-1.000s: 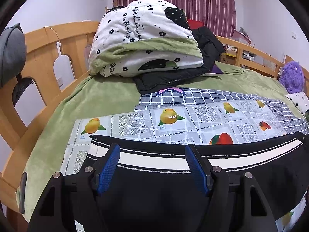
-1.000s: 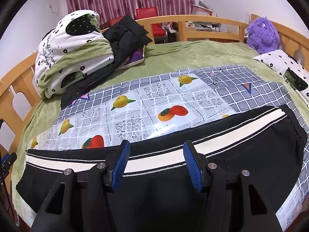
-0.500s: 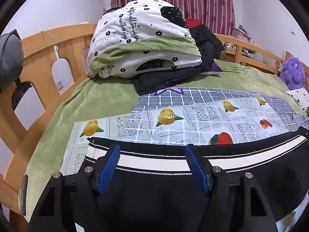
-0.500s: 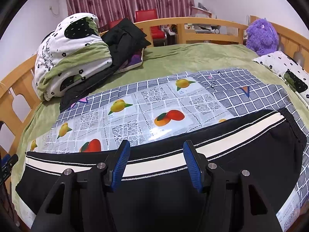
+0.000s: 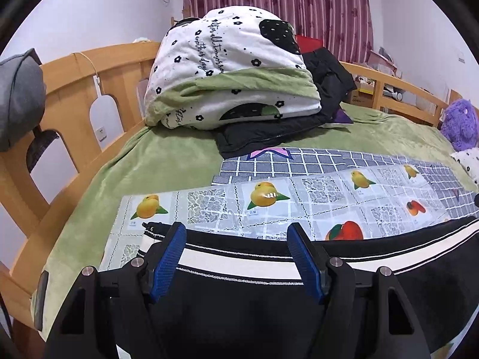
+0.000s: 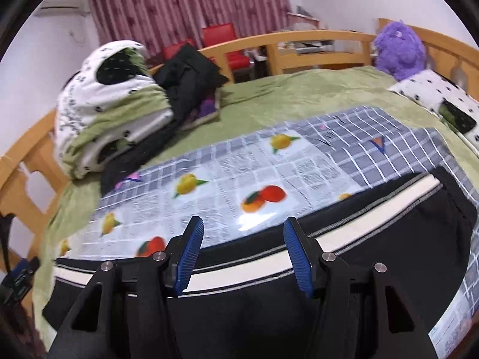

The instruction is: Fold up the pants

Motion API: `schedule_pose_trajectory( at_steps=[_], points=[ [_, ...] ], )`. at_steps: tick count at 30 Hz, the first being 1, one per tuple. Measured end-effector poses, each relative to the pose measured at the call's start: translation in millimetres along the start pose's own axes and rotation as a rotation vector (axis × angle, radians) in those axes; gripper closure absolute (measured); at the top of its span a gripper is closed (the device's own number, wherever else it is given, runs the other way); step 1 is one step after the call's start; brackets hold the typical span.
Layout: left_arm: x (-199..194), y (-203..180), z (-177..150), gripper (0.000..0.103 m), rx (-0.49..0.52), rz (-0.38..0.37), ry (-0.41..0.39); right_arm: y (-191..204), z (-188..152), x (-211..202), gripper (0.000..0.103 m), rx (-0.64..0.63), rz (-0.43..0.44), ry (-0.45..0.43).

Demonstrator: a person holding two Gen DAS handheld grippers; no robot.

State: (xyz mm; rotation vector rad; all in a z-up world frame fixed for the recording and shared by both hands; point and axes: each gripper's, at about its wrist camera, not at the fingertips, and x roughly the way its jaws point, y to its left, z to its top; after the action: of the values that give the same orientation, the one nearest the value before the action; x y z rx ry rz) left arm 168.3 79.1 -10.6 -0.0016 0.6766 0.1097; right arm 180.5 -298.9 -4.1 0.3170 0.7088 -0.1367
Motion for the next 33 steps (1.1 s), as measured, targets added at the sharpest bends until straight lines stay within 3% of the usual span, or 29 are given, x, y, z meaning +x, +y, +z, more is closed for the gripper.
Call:
schedule_pose_trajectory(
  at_steps=[4,7,12,14,19,22,25,28,30,31,32,33],
  points=[
    [-7,-2,4,0.035,-0.008,-0.014,-0.005,11,17,-19,0.045,-0.144,-0.032,-0.011],
    [-14,-8,11,0.035,0.042,0.059,-0.034,5,24,-30,0.037,-0.200,-0.031,-0.018],
    [-18,12,16,0.033,0.007,0.009,-0.007,-15,19,-27,0.037,-0.206,0.016,0.013],
    [-11,23,8,0.033,0.009,0.018,0.026,-19,11,-12,0.037,-0.239,0.055,0.058],
    [19,53,-24,0.033,0.052,0.128,0.104,-14,-16,47,0.037,-0.358,0.105,0.155],
    [35,68,-38,0.033,0.054,0.192,0.122,-5,-28,88,0.043,-0.424,0.140,0.195],
    [51,84,-43,0.033,0.026,0.190,0.138,1,-32,124,0.043,-0.486,0.153,0.223],
    [68,100,-41,0.033,-0.026,0.147,0.151,1,-35,154,0.052,-0.516,0.169,0.295],
    [82,112,-36,0.033,-0.050,0.132,0.156,0,-42,171,0.072,-0.550,0.166,0.363],
    [87,114,-36,0.033,-0.061,0.126,0.158,1,-46,174,0.074,-0.583,0.173,0.372],
    [97,119,-35,0.033,-0.077,0.112,0.166,2,-49,172,0.090,-0.611,0.185,0.353],
    [104,122,-35,0.033,-0.087,0.102,0.175,5,-51,169,0.099,-0.643,0.186,0.340]
  ],
)
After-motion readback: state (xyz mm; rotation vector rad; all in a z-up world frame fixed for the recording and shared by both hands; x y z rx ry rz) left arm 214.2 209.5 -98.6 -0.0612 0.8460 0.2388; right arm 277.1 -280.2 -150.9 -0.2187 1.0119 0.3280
